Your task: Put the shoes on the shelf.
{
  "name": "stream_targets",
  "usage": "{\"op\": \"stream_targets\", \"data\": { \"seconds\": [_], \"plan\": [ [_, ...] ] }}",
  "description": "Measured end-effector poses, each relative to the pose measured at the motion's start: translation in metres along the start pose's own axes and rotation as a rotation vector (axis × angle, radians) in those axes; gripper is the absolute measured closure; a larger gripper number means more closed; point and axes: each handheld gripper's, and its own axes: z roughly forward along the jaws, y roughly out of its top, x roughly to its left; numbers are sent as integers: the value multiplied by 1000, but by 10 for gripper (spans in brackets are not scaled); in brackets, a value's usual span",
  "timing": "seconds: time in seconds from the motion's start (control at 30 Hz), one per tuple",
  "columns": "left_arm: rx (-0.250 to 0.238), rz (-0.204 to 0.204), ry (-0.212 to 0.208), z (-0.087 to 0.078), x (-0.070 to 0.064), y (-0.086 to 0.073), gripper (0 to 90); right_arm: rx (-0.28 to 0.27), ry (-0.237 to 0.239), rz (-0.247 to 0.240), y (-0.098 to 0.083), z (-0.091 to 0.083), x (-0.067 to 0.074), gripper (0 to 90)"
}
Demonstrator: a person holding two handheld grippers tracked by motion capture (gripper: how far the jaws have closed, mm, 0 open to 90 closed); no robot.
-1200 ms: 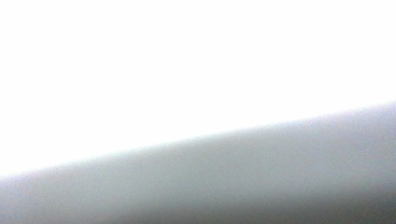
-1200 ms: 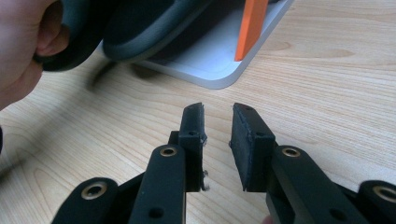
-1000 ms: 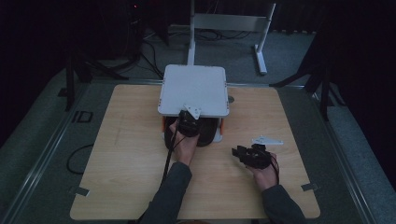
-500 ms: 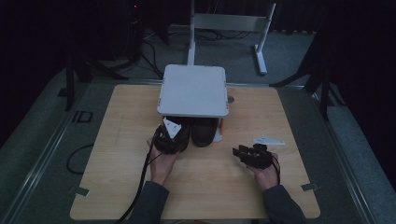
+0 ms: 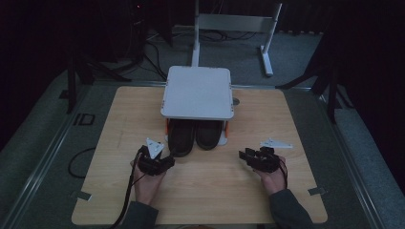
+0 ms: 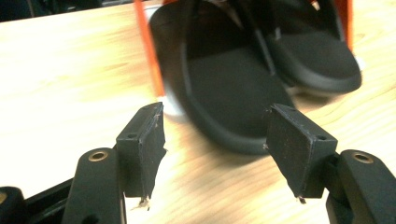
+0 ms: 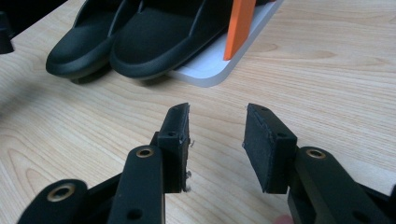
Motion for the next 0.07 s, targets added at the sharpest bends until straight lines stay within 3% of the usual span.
{"op": "stream_targets", "data": {
  "seconds": [0.07],
  "plan": [
    [13,-6,5,-3,6,-5,371,-3,-3,1,1,-1,-1,603]
  ]
}}
